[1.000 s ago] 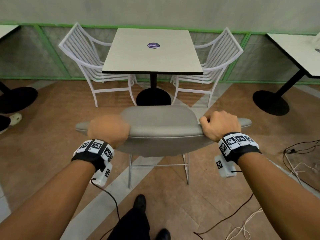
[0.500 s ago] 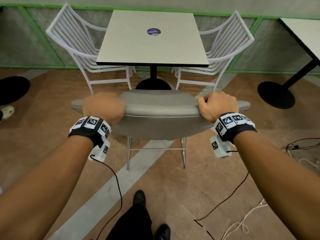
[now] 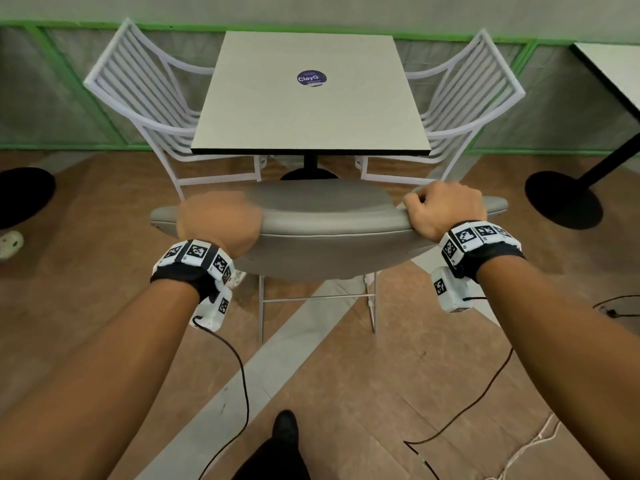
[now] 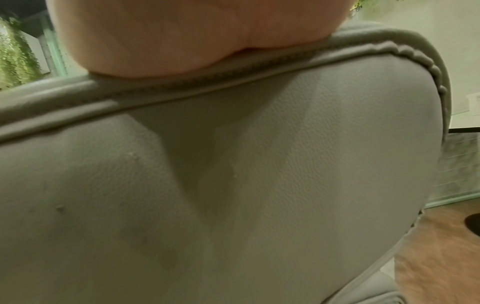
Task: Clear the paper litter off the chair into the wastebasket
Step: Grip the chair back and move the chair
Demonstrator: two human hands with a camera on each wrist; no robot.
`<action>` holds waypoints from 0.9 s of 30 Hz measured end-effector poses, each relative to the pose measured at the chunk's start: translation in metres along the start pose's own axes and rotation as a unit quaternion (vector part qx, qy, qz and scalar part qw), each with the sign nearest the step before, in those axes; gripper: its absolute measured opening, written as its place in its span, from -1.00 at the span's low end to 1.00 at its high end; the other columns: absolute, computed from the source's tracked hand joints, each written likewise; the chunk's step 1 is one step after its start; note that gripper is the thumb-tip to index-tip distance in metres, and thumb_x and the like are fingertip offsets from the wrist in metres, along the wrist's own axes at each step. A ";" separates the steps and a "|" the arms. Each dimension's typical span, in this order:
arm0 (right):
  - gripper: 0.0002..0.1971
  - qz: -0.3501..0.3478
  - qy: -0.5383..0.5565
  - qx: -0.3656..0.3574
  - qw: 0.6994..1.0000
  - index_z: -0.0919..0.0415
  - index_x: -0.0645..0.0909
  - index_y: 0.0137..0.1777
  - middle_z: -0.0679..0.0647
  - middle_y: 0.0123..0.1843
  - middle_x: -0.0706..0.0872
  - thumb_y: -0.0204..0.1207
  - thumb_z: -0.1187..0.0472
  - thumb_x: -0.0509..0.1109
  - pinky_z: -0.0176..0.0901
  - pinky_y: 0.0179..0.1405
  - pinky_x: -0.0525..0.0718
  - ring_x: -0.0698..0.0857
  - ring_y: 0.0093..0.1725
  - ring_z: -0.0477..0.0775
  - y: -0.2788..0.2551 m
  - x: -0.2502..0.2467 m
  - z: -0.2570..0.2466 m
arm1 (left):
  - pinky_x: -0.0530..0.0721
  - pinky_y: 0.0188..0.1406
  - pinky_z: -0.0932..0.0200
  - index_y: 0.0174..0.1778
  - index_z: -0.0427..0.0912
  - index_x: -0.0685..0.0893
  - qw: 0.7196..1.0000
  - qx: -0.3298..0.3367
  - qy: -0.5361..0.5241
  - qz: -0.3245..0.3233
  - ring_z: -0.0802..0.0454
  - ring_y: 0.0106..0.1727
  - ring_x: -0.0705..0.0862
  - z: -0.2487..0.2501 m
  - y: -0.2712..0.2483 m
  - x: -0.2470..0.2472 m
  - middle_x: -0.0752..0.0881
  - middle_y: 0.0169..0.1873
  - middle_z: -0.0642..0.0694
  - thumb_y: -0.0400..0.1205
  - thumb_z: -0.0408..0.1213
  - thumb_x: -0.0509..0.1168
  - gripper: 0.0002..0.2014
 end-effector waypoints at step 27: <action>-0.51 0.001 0.010 0.003 1.000 0.16 0.56 -0.48 0.09 -0.53 0.59 0.48 -0.12 0.02 -0.08 -0.32 0.54 0.54 -0.46 0.19 0.134 0.013 -0.024 | 0.32 -0.43 0.11 -0.48 -0.19 0.52 1.000 -0.005 -0.012 0.025 -0.22 -0.51 0.47 -0.033 0.140 0.041 0.50 -0.58 -0.15 0.48 -0.04 -0.01 -0.63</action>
Point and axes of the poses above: each hand's wrist, its own y-axis towards the middle knuckle, its own x-axis out of the palm, z = x × y, the point moved 10 cm from there along y, towards the middle knuckle
